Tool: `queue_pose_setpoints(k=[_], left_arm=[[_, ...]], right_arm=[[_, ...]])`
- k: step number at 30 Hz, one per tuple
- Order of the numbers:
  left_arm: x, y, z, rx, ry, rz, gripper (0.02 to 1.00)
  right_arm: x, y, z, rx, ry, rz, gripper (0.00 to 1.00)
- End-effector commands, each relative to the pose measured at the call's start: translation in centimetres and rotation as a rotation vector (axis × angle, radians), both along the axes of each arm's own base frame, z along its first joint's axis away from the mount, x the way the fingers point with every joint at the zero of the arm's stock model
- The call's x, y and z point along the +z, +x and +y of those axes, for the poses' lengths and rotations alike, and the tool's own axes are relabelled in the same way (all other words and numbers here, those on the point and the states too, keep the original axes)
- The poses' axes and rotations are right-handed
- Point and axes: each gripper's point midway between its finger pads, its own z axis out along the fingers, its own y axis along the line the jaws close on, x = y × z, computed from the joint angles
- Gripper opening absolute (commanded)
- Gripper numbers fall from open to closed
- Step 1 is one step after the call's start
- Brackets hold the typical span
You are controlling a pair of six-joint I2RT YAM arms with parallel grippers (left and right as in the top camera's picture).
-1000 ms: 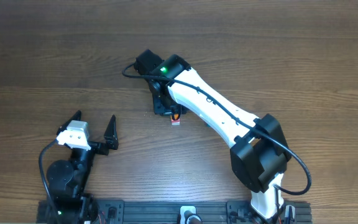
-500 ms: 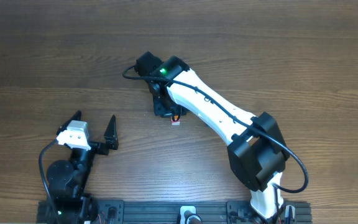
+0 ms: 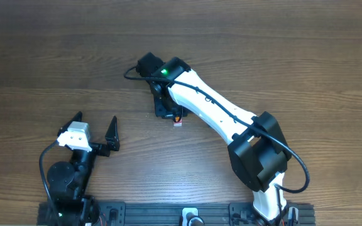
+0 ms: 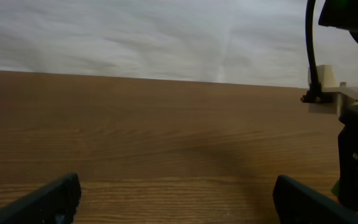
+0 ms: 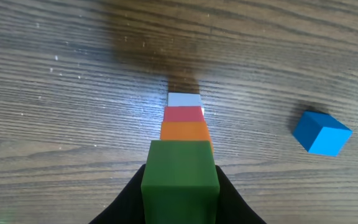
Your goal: Stack Cubes
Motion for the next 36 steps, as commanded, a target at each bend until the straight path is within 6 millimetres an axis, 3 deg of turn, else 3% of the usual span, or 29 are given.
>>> queue_pose_setpoints(k=[1,12,14,16,17,27,33,36], left_arm=[[-0.38,0.0,-0.1,-0.009,0.007,0.009,0.998],[-0.36,0.0,-0.1,-0.009,0.007,0.009,0.998],[-0.36,0.0,-0.1,-0.009,0.007,0.009,1.0],[-0.38,0.0,-0.1,-0.009,0.007,0.009,1.0],[-0.36,0.0,-0.1,-0.009,0.007,0.009,1.0],[-0.38,0.0,-0.1,-0.009,0.007,0.009,1.0],[-0.38,0.0,-0.1,-0.009,0.007,0.009,1.0],[-0.38,0.0,-0.1,-0.009,0.007,0.009,1.0]], right_arm=[[-1.13,-0.44,-0.54,-0.014,-0.015,0.035,0.012],[-1.15,-0.45,-0.55,-0.017,-0.015,0.035,0.009],[-1.15,-0.45,-0.56,-0.016,-0.015,0.036,0.071],[-1.15,-0.45,-0.55,-0.017,-0.015,0.035,0.242],[-1.15,-0.45,-0.55,-0.017,-0.015,0.035,0.272],[-1.15,-0.44,-0.54,-0.017,-0.015,0.035,0.382],[-1.16,-0.3,-0.45,-0.017,-0.011,0.03,0.489],[-0.88,-0.01,-0.49,-0.021,-0.004,0.018,0.606]])
